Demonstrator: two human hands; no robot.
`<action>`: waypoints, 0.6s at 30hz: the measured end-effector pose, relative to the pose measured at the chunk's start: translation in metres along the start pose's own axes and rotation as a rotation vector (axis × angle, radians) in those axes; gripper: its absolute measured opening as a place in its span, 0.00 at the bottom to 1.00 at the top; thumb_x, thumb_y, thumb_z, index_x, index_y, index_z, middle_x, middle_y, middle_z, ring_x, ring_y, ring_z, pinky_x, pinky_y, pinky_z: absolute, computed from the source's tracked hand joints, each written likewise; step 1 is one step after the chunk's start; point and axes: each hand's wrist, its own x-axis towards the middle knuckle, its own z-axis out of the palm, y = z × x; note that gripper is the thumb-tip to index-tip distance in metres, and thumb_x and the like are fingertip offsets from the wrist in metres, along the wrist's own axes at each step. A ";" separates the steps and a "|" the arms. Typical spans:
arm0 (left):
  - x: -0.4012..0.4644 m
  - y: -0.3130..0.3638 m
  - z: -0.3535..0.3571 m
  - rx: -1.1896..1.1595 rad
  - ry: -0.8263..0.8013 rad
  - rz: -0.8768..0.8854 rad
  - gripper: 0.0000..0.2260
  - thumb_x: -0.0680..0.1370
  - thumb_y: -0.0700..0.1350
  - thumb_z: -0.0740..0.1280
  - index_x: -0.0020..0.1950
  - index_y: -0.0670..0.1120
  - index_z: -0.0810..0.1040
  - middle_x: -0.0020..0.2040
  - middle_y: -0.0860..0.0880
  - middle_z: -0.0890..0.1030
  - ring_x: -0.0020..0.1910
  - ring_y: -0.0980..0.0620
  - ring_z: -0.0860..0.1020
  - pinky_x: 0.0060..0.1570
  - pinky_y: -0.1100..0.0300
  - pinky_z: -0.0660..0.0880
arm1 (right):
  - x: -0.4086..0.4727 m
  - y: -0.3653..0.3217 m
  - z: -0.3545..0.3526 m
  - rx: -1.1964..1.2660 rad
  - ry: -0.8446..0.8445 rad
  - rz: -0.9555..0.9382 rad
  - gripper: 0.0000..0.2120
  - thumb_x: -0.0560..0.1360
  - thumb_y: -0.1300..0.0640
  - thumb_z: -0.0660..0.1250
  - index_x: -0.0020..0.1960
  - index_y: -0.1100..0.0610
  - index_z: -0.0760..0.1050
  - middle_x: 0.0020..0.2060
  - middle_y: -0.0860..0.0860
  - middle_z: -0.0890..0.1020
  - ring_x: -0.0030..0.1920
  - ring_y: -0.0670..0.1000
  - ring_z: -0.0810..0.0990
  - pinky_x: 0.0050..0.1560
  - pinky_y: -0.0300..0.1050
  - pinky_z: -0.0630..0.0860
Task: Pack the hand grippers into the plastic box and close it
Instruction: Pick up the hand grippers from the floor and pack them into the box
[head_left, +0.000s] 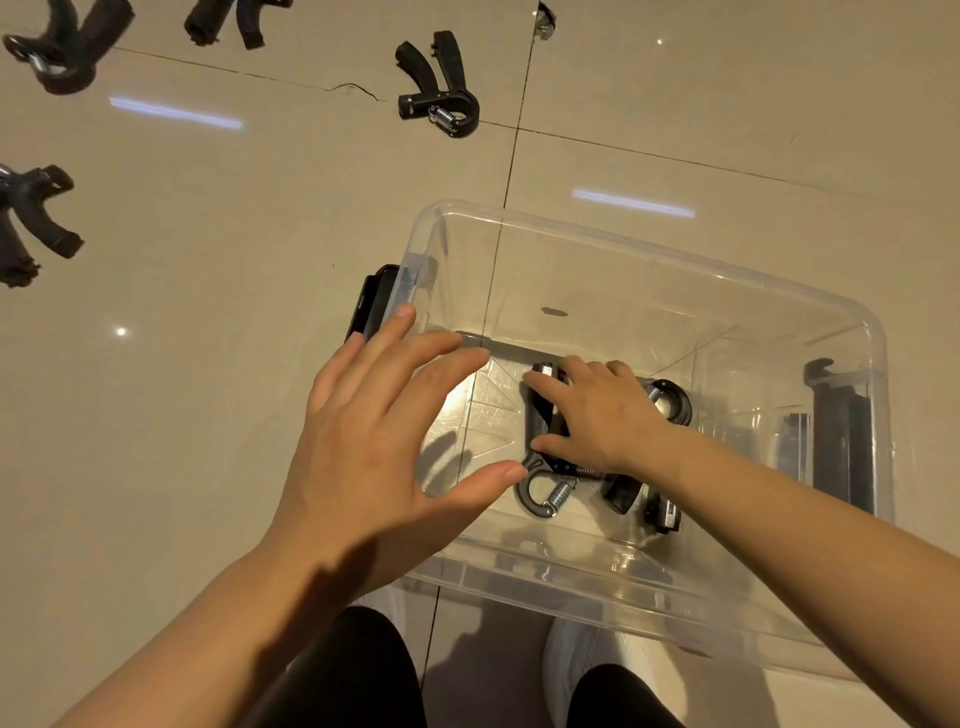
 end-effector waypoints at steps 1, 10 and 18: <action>0.000 0.000 0.000 0.002 -0.002 -0.005 0.28 0.70 0.66 0.64 0.65 0.53 0.71 0.65 0.55 0.73 0.72 0.53 0.61 0.70 0.53 0.54 | 0.000 0.002 -0.002 0.026 -0.040 0.007 0.31 0.74 0.37 0.60 0.73 0.44 0.55 0.65 0.55 0.68 0.65 0.58 0.68 0.65 0.54 0.60; 0.001 0.003 0.003 0.088 -0.014 -0.028 0.26 0.70 0.64 0.64 0.63 0.51 0.73 0.64 0.52 0.74 0.72 0.50 0.64 0.69 0.42 0.56 | 0.014 0.019 -0.020 0.180 -0.174 -0.064 0.24 0.75 0.57 0.63 0.68 0.42 0.64 0.55 0.51 0.75 0.57 0.55 0.74 0.53 0.47 0.65; 0.001 0.002 0.003 0.105 -0.045 -0.030 0.26 0.70 0.63 0.65 0.62 0.51 0.73 0.64 0.51 0.74 0.72 0.49 0.64 0.69 0.43 0.57 | 0.018 0.020 -0.013 -0.002 -0.074 -0.151 0.24 0.76 0.63 0.58 0.69 0.44 0.63 0.55 0.54 0.70 0.42 0.56 0.71 0.41 0.46 0.69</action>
